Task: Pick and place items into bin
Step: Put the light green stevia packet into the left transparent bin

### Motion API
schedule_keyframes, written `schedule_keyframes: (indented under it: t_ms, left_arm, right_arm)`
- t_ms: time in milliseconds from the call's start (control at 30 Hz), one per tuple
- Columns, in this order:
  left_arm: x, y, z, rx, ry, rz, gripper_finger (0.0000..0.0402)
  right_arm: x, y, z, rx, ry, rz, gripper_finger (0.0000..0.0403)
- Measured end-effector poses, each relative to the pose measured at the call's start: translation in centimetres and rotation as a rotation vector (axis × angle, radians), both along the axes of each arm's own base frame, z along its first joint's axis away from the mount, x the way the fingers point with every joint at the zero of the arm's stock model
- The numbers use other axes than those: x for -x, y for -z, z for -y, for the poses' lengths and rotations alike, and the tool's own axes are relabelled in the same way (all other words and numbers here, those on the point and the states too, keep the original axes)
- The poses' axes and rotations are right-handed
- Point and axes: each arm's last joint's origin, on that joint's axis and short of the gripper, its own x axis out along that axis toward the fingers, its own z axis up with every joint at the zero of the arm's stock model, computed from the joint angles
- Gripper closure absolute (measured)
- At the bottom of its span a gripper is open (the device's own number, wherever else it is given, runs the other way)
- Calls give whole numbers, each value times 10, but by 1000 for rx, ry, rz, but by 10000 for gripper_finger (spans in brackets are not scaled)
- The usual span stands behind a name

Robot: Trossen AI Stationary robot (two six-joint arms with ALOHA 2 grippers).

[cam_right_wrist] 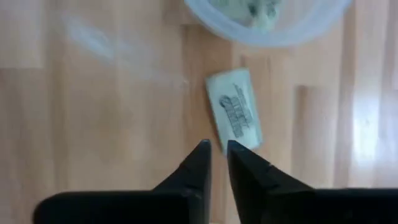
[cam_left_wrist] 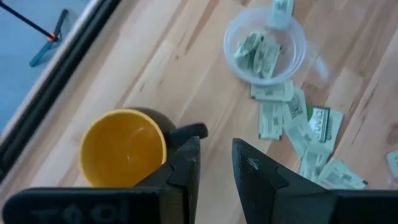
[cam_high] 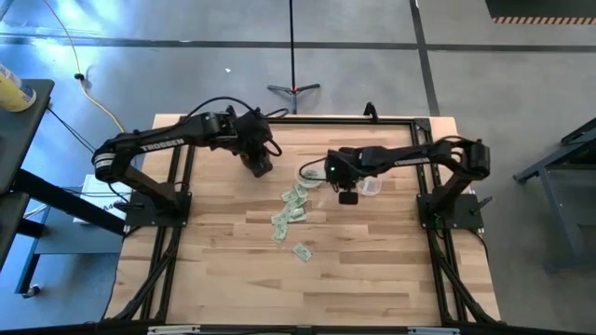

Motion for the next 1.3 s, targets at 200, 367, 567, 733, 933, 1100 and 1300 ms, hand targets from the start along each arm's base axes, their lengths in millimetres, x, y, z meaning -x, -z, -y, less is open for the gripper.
schedule_keyframes:
  t_ms: [200, 367, 567, 733, 933, 1100, 1300]
  left_arm:
    - [-4, 12, 0, 30, 0, 32, 275]
    - [-4, 15, 0, 40, -10, 35, 275]
    - [-4, 15, 0, 47, -25, 40, 275]
    - [-4, 15, 0, 46, -25, 43, 275]
    - [-4, 15, 0, 43, -27, 42, 275]
    - [-4, 15, 0, 41, -28, 43, 275]
    - [-4, 15, 0, 40, -28, 45, 275]
  right_arm:
    - [-3, 2, 16, -31, -65, 53, 238]
    - [-5, 19, 25, 3, -116, 0, 132]
    - [-9, 35, 33, 39, -118, -38, 91]
    - [-10, 42, 41, -51, -135, 2, 103]
    - [-7, 52, 49, -108, -119, -22, 150]
    - [-6, 59, 51, -155, -120, -31, 216]
    - [-6, 62, 50, -178, -116, -36, 304]
